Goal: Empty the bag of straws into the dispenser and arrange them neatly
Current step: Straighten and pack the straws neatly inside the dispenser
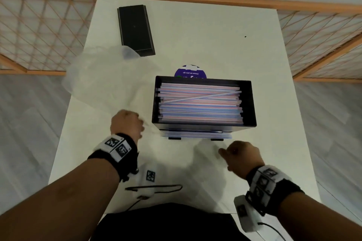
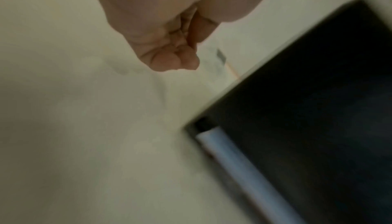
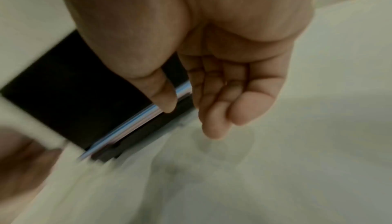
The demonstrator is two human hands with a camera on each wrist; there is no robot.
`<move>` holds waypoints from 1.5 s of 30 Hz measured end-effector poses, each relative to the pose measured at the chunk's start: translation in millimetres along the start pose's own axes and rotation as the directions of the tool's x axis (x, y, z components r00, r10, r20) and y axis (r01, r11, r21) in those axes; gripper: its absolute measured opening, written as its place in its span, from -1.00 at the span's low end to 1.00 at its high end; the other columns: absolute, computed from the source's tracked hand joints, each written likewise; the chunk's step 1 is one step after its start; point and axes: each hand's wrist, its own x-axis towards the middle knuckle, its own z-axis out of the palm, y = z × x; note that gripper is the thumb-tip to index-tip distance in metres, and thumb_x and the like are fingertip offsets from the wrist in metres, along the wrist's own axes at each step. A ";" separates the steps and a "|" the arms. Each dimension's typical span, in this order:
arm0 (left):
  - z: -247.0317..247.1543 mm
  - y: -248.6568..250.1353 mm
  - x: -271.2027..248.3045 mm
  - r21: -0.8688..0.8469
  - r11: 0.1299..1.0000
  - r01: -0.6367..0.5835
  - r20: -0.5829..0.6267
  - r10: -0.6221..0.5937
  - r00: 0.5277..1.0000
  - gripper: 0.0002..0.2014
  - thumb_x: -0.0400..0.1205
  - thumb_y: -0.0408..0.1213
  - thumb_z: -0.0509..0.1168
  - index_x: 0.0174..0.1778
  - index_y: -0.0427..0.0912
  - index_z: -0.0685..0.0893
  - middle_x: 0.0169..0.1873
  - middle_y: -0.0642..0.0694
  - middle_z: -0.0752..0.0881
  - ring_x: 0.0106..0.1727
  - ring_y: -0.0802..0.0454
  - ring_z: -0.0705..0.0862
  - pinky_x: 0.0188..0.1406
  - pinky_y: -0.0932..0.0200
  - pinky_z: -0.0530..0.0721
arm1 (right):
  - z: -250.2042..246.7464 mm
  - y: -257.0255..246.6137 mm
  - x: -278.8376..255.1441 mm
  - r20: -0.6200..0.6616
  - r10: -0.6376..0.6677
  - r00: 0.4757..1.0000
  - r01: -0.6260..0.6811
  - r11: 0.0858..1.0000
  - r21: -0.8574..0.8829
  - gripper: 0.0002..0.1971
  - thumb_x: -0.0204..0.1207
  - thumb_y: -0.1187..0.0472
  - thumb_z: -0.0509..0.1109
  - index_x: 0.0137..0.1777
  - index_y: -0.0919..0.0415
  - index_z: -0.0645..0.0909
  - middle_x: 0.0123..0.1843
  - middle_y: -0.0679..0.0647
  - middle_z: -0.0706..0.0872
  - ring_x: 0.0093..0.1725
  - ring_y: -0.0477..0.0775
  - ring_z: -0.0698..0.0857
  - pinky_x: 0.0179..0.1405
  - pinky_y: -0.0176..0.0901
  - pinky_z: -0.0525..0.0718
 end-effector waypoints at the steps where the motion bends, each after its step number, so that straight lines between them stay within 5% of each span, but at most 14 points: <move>1: -3.7 -9.1 -0.2 0.106 0.994 0.014 0.045 -0.019 0.999 -0.82 0.64 -0.47 0.17 -0.19 -0.27 0.66 -0.33 -0.27 0.73 -0.48 -0.13 0.62 -0.51 0.15 0.56 | 1.6 8.3 7.1 -0.015 0.089 0.996 -0.085 0.980 0.181 -0.72 0.53 -0.11 0.46 -0.10 0.11 0.66 -0.37 0.02 0.83 -0.23 0.13 0.84 0.02 0.01 0.77; 3: -6.3 -22.6 -3.0 0.254 0.967 0.023 0.200 -0.076 0.977 -0.86 0.60 -0.53 0.25 -0.22 -0.33 0.69 -0.39 -0.28 0.72 -0.47 -0.13 0.64 -0.50 0.14 0.60 | 4.9 14.7 16.7 0.002 0.202 0.979 -0.177 0.855 0.488 -0.69 0.49 0.04 0.56 0.08 0.19 0.61 -0.37 0.04 0.83 -0.32 0.15 0.85 -0.10 0.15 0.84; 6: 2.3 -30.9 -13.6 0.229 0.967 0.115 0.424 -0.206 0.882 -0.89 0.54 -0.63 0.38 -0.21 -0.36 0.71 -0.39 -0.29 0.66 -0.45 -0.11 0.59 -0.56 0.21 0.59 | 4.3 5.1 25.4 0.068 0.283 0.957 -0.224 0.565 0.794 -0.56 0.51 0.28 0.57 0.34 0.36 0.55 -0.17 0.18 0.80 -0.20 0.24 0.85 -0.19 0.09 0.82; 9: 13.9 -30.1 -23.1 0.080 0.971 0.227 0.503 -0.236 0.831 -0.97 0.61 -0.49 0.41 -0.12 -0.32 0.71 -0.28 -0.23 0.66 -0.44 -0.05 0.59 -0.56 0.23 0.51 | 1.9 -5.3 28.3 0.097 0.300 0.949 -0.225 0.430 0.875 -0.80 0.56 0.42 0.45 0.16 0.44 0.67 -0.19 0.22 0.79 -0.22 0.20 0.82 -0.23 -0.01 0.77; 13: 21.3 -29.8 -24.9 -0.071 0.961 0.268 0.455 -0.207 0.866 -0.87 0.69 -0.45 0.35 -0.19 -0.30 0.66 -0.37 -0.15 0.60 -0.46 -0.02 0.50 -0.64 0.24 0.47 | 5.0 -10.0 26.1 0.077 0.310 0.948 -0.214 0.435 0.875 -0.92 0.56 0.34 0.47 -0.04 0.36 0.75 -0.26 0.18 0.82 -0.29 0.09 0.82 -0.30 -0.09 0.72; 19: 22.9 -31.5 -24.2 -0.182 0.946 0.268 0.375 -0.186 0.908 -0.92 0.61 -0.60 0.40 -0.16 -0.40 0.67 -0.38 -0.23 0.67 -0.50 0.03 0.66 -0.49 0.24 0.77 | 12.1 -12.2 22.2 -0.049 0.298 0.953 -0.122 0.529 0.840 -0.87 0.53 0.19 0.56 -0.24 0.09 0.74 -0.37 0.07 0.78 -0.32 0.08 0.75 -0.31 -0.08 0.71; 29: 18.0 -33.0 -26.2 -0.267 0.904 0.333 0.404 -0.209 0.891 -0.97 0.60 -0.59 0.41 -0.12 -0.42 0.73 -0.30 -0.24 0.73 -0.31 -0.04 0.66 -0.44 0.24 0.79 | 6.3 -14.8 14.5 0.045 0.301 0.952 -0.143 0.310 0.940 -0.92 0.47 0.55 0.46 -0.21 0.44 0.73 -0.35 0.27 0.71 -0.46 0.18 0.67 -0.48 -0.16 0.72; 38: 11.0 -39.8 -23.6 -0.229 0.906 0.356 0.418 -0.239 0.877 -0.98 0.59 -0.57 0.41 -0.14 -0.42 0.74 -0.32 -0.25 0.71 -0.33 -0.03 0.67 -0.50 0.25 0.75 | 2.2 -22.3 3.5 0.050 0.155 0.987 -0.119 0.469 0.875 -0.90 0.50 0.55 0.39 -0.23 0.46 0.66 -0.39 0.27 0.69 -0.47 0.24 0.70 -0.47 -0.05 0.71; 45: 20.3 -37.3 -26.9 -0.210 0.924 0.320 0.384 -0.223 0.896 -0.93 0.57 -0.58 0.44 -0.21 -0.40 0.72 -0.39 -0.23 0.71 -0.38 -0.02 0.67 -0.49 0.25 0.76 | 15.8 -21.3 12.9 0.044 0.324 0.945 -0.185 0.420 0.888 -0.83 0.55 0.42 0.45 0.10 0.42 0.58 -0.51 0.19 0.73 -0.50 0.24 0.71 -0.41 -0.03 0.72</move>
